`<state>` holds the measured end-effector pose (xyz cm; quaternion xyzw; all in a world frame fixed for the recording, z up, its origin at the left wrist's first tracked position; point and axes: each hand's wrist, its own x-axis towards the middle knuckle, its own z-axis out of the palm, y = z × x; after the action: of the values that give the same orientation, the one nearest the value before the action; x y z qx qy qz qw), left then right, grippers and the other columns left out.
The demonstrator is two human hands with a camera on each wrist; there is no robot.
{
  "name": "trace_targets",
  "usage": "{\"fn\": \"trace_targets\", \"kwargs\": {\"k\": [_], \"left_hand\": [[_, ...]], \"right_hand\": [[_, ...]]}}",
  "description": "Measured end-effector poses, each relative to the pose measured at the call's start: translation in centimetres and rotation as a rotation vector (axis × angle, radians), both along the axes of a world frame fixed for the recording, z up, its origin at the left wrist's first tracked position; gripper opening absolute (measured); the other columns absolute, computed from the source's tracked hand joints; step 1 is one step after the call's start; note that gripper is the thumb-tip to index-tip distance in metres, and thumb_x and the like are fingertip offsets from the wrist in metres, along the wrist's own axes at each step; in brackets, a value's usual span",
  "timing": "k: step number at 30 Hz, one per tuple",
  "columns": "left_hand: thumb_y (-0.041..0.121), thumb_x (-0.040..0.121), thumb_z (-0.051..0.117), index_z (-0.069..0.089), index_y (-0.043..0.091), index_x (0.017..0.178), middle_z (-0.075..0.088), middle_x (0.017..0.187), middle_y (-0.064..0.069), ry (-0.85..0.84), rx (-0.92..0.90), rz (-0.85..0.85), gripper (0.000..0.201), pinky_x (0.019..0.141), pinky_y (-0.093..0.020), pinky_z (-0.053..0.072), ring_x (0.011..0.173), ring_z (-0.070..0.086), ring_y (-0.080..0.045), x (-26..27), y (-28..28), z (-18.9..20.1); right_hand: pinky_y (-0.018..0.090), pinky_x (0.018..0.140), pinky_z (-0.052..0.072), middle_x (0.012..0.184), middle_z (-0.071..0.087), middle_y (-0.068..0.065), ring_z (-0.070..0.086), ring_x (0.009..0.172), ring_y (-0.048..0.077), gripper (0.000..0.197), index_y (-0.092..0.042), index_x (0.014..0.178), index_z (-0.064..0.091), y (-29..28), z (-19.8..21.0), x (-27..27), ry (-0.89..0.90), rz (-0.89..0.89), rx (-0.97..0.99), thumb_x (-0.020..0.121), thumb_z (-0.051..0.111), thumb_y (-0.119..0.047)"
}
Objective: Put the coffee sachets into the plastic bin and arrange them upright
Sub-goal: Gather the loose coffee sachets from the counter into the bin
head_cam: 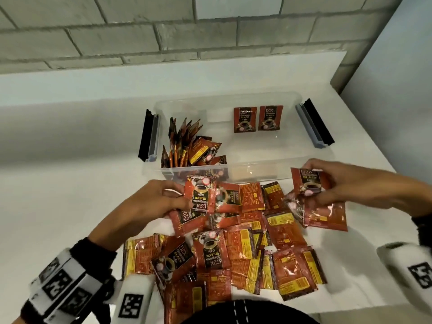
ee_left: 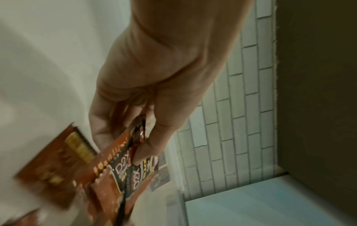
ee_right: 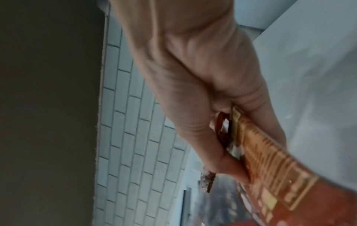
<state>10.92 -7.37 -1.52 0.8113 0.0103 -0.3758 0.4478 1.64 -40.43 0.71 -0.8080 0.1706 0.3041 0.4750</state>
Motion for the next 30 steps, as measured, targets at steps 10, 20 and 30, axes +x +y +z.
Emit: {"fn": "trace_targets", "kwargs": {"k": [10,20,30], "left_hand": [[0.005,0.081,0.066,0.056,0.025,0.117,0.074,0.096,-0.007,-0.236,-0.045,-0.200,0.042,0.086,-0.039,0.052,0.091,0.068,-0.021,5.5,-1.8,9.8],[-0.009,0.086,0.056,0.035,0.031,0.136,0.052,0.122,-0.011,-0.122,0.288,-0.692,0.068,0.069,-0.033,0.055,0.092,0.060,-0.024,13.3,-10.9,6.8],[0.000,0.094,0.045,-0.002,0.014,0.152,0.016,0.157,-0.012,-0.169,0.688,-0.973,0.076,0.094,-0.030,0.036,0.139,0.025,-0.029,12.4,-13.1,3.4]], "right_hand": [[0.031,0.068,0.059,0.103,0.070,0.011,0.072,0.085,0.021,0.054,-0.022,0.116,0.048,2.7,7.4,10.1,-0.084,0.125,0.022,0.070,0.071,-0.006],[0.031,0.089,0.051,0.110,0.064,0.012,0.063,0.096,0.020,0.031,-0.008,0.112,0.053,7.0,0.1,17.4,0.235,0.374,-0.200,0.084,0.066,-0.003],[0.043,0.115,0.027,0.156,0.024,0.010,0.024,0.143,0.026,0.089,-0.007,0.149,0.018,6.6,-1.3,17.4,0.189,0.433,-0.368,0.081,0.072,-0.026]]}}
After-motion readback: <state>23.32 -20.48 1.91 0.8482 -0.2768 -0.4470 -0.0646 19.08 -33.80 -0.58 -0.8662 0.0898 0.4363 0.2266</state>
